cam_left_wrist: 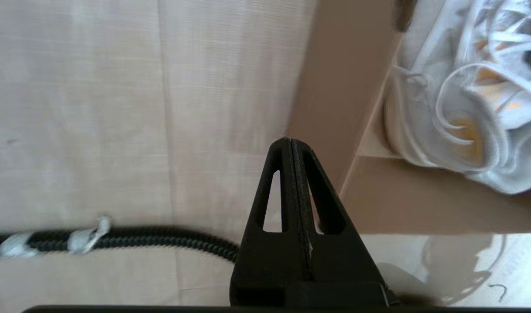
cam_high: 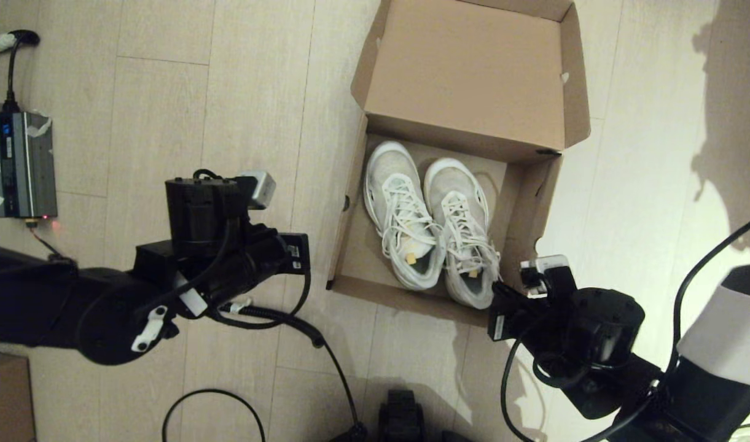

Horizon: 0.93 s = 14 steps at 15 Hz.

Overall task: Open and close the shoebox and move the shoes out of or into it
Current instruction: Close the shoe box

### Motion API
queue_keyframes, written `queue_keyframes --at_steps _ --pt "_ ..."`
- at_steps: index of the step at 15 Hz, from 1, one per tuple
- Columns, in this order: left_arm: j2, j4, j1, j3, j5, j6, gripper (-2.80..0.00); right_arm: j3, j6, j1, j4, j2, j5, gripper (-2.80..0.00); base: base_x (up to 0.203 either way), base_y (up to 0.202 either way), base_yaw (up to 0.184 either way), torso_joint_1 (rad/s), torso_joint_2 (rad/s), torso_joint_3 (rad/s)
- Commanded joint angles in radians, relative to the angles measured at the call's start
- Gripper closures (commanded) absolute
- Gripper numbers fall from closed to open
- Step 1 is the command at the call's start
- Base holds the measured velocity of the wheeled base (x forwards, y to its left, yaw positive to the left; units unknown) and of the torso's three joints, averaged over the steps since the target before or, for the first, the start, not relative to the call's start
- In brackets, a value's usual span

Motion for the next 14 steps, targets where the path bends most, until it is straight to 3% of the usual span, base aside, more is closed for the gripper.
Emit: queue_keyframes --at_steps 1,5,7,10,14 --pt "0.056 -0.004 -0.006 -0.062 0.000 -0.001 0.00 -0.008 0.002 0.001 -0.010 -0.074 -0.003 0.00 0.000 0.000 0.000 0.000 0.00 0.000" --pt "0.153 0.000 0.001 -0.293 -0.029 0.000 0.00 -0.109 -0.002 -0.007 -0.010 -0.162 -0.063 0.00 0.000 0.000 0.000 0.000 0.00 0.000" --pt "0.199 0.000 0.016 -0.375 -0.045 0.002 0.00 -0.173 -0.002 -0.028 0.077 -0.212 -0.111 0.00 0.000 0.000 0.000 0.000 0.00 0.000" --pt "0.250 -0.012 0.067 -0.501 -0.119 0.003 0.00 -0.259 -0.008 -0.167 0.174 -0.237 -0.193 0.00 0.000 0.000 0.000 0.000 0.00 0.000" --pt "0.390 -0.244 0.124 -0.720 -0.247 -0.057 0.00 -0.257 -0.006 -0.331 0.198 -0.261 -0.209 0.00 0.000 0.000 0.000 0.000 0.00 0.000"
